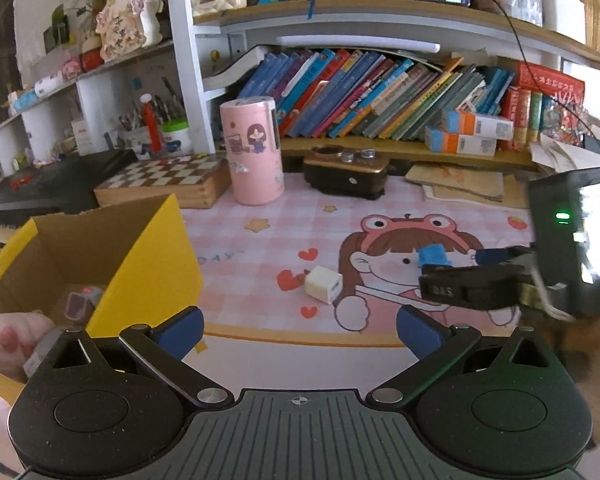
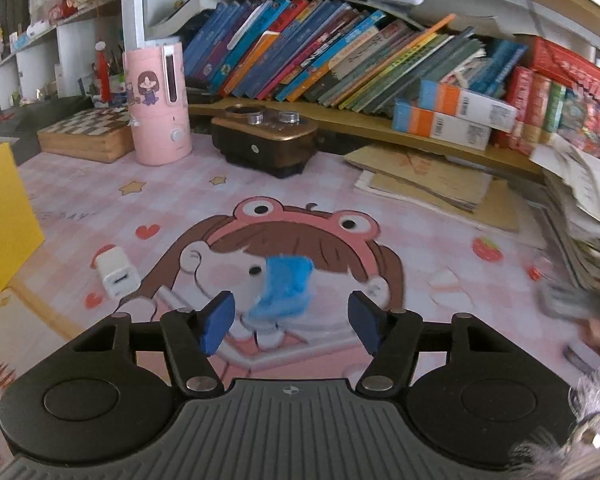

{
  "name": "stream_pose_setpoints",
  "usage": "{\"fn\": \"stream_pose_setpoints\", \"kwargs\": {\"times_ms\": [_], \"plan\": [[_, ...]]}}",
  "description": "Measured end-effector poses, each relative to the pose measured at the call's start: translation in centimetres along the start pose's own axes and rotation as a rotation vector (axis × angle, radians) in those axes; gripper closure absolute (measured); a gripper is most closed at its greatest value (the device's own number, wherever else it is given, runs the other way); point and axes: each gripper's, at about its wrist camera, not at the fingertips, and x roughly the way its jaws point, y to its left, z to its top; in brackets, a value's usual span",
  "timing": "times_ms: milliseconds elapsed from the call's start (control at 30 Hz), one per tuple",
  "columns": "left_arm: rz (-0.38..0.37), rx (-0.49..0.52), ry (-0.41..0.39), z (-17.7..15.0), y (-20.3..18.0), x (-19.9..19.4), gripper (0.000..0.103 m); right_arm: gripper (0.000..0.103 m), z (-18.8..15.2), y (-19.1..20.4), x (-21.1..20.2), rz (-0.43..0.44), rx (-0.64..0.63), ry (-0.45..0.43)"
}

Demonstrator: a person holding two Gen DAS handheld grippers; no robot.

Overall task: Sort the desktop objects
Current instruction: 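Grasp the white charger with the left tool while the right tool grasps the blue cloth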

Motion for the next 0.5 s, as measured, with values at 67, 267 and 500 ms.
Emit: {"fn": "stream_pose_setpoints", "kwargs": {"times_ms": [67, 267, 500], "plan": [[0.007, 0.006, -0.002, 0.3, 0.0, 0.2, 0.000, 0.046, 0.2, 0.1, 1.5, -0.004, -0.001, 0.015], [-0.004, 0.029, -0.009, 0.9, -0.8, 1.8, 0.000, 0.072, 0.0, -1.0, 2.4, 0.040, 0.043, 0.036], [-0.015, 0.042, 0.034, 1.1, -2.6, 6.8, 0.000, 0.072, -1.1, -4.1, -2.0, 0.028, 0.142, 0.028]]}}
